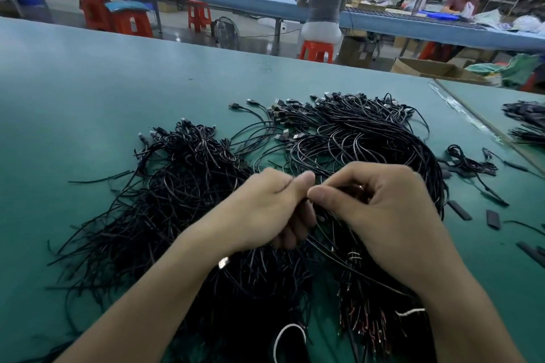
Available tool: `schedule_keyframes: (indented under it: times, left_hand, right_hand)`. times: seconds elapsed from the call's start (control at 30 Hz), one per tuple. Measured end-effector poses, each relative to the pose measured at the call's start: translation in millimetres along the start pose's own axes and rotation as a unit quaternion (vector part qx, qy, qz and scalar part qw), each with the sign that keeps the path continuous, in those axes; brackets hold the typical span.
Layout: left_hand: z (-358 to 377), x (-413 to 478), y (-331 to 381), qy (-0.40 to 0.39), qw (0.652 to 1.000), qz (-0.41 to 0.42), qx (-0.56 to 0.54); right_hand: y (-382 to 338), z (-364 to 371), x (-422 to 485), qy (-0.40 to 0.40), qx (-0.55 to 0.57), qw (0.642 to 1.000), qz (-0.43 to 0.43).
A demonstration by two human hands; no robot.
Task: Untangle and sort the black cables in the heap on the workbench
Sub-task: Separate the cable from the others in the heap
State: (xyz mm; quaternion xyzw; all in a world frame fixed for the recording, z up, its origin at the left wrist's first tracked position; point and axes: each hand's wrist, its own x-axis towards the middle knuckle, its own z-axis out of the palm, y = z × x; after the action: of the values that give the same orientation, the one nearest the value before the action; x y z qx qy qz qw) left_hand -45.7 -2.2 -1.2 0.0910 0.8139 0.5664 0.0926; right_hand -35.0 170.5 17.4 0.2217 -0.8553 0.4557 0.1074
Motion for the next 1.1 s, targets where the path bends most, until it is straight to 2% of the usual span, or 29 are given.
schedule_keyframes:
  times: [0.07,0.13,0.23,0.3,0.4,0.5,0.57,0.63,0.73,0.77,0.83,0.97,1.03,1.1]
  left_hand:
    - [0.3,-2.9,1.3,-0.036,0.999,-0.022,0.003]
    - [-4.5,-5.9,3.1,-0.091,0.993,-0.025,-0.068]
    - [-14.2,-9.2,5.6,-0.204,0.947,-0.025,-0.247]
    - [-15.3,-10.2,5.1,-0.224,0.926,-0.014,-0.304]
    - [-10.1,-7.9,4.5,-0.155,0.949,0.005,-0.274]
    - [-0.8,-0.5,0.2,-0.031,0.986,0.04,-0.161]
    - [3.0,2.7,-4.0,0.014,0.988,0.047,-0.146]
    - [3.8,2.3,-3.4,-0.014,0.971,0.005,-0.238]
    - [5.0,-1.5,2.4,-0.136,0.911,-0.082,-0.38]
    - [6.8,-2.1,2.6,-0.153,0.906,-0.098,-0.382]
    - [9.8,-2.4,2.7,-0.163,0.917,-0.113,-0.347]
    - [8.6,-2.7,1.0,-0.095,0.961,-0.11,-0.237]
    - [5.7,-0.4,-3.2,-0.031,0.977,-0.078,-0.194]
    - [1.6,3.8,-7.9,0.053,0.979,-0.055,-0.191]
  right_hand:
    - [1.7,-1.0,0.8,0.035,0.01,0.999,-0.005]
    - [1.3,2.4,1.6,0.022,0.081,0.996,0.003]
    - [-1.1,8.6,3.6,-0.028,0.25,0.967,0.031]
    - [-2.9,11.1,3.6,-0.049,0.286,0.956,0.039]
    - [-0.7,12.2,4.1,-0.01,0.226,0.973,0.036]
    - [3.6,11.9,5.0,0.017,0.179,0.983,0.041]
    - [2.3,14.5,4.5,0.025,0.166,0.986,0.024]
    - [-1.5,19.1,3.7,0.043,0.155,0.987,-0.014]
    - [-7.3,25.2,1.4,0.065,0.135,0.987,-0.063]
    - [-7.5,25.5,0.7,0.073,0.129,0.987,-0.062]
    - [-6.4,24.2,0.9,0.081,0.123,0.988,-0.042]
    - [0.6,20.8,4.2,0.097,0.046,0.994,0.019]
    - [4.9,21.1,4.3,0.084,0.015,0.994,0.073]
    - [8.7,22.6,3.5,0.046,-0.004,0.991,0.125]
